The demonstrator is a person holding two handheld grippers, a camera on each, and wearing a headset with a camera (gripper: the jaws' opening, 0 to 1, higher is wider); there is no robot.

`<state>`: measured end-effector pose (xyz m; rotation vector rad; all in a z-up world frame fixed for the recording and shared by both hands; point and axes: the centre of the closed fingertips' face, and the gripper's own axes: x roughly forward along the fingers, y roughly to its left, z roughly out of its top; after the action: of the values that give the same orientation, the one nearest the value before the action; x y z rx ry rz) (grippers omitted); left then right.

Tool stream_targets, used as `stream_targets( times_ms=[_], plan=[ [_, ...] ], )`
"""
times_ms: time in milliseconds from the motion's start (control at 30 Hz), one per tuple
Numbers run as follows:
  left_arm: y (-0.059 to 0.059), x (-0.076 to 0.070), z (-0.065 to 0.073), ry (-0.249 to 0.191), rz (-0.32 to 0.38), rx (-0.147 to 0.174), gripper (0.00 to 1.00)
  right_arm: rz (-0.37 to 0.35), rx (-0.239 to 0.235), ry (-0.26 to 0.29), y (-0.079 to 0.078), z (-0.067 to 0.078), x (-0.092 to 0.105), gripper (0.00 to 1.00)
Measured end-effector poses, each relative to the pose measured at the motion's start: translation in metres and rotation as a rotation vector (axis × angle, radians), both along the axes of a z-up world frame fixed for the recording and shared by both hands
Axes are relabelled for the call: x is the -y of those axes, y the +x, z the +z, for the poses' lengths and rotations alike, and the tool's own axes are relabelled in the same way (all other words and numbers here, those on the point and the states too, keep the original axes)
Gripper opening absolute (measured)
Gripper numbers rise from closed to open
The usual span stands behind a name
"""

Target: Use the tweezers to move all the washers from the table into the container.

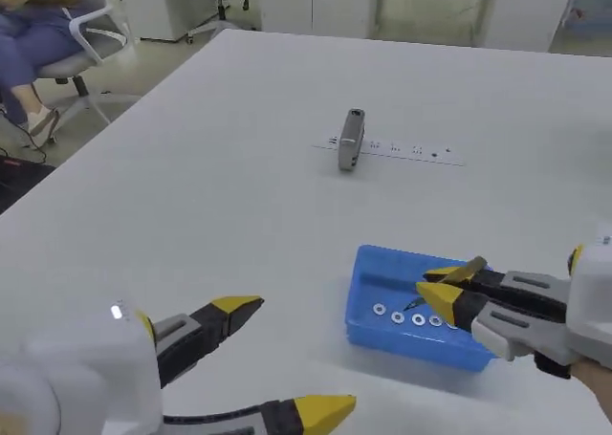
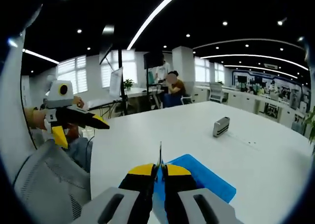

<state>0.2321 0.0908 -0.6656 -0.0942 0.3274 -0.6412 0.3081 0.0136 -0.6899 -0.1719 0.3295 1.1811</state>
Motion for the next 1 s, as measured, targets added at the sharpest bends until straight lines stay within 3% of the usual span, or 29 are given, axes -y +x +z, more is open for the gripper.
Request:
stream_targets(
  times_ms=[167,267,333,500,567,633,800,900,1000],
  plan=[
    [0.003,0.005,0.009,-0.028,-0.03,0.02,0.43,0.073,-0.019,-0.043,-0.027,-0.012,0.0,0.03],
    [0.006,0.01,0.011,-0.029,-0.051,0.02,0.39,0.129,-0.01,-0.083,-0.042,-0.021,-0.004,0.03],
    [0.007,0.018,0.018,-0.072,-0.092,0.026,0.37,0.182,-0.011,-0.101,-0.054,-0.025,-0.009,0.03],
    [0.005,0.036,0.022,-0.027,-0.225,0.04,0.21,0.343,0.025,-0.165,-0.081,-0.029,-0.023,0.03],
    [0.002,0.044,0.022,-0.024,-0.288,0.032,0.18,0.353,0.037,-0.185,-0.082,-0.03,-0.025,0.03],
    [0.001,0.049,0.022,0.007,-0.335,0.039,0.16,0.357,0.047,-0.195,-0.08,-0.029,-0.026,0.03],
    [0.005,0.053,0.026,0.052,-0.376,0.058,0.14,0.349,0.075,-0.199,-0.07,-0.018,-0.026,0.03],
    [0.007,0.057,0.027,0.122,-0.408,0.089,0.13,0.35,0.101,-0.227,-0.066,-0.016,-0.022,0.03],
    [0.006,0.064,0.029,0.128,-0.429,0.092,0.14,0.349,0.114,-0.25,-0.065,-0.018,-0.019,0.03]
  ],
)
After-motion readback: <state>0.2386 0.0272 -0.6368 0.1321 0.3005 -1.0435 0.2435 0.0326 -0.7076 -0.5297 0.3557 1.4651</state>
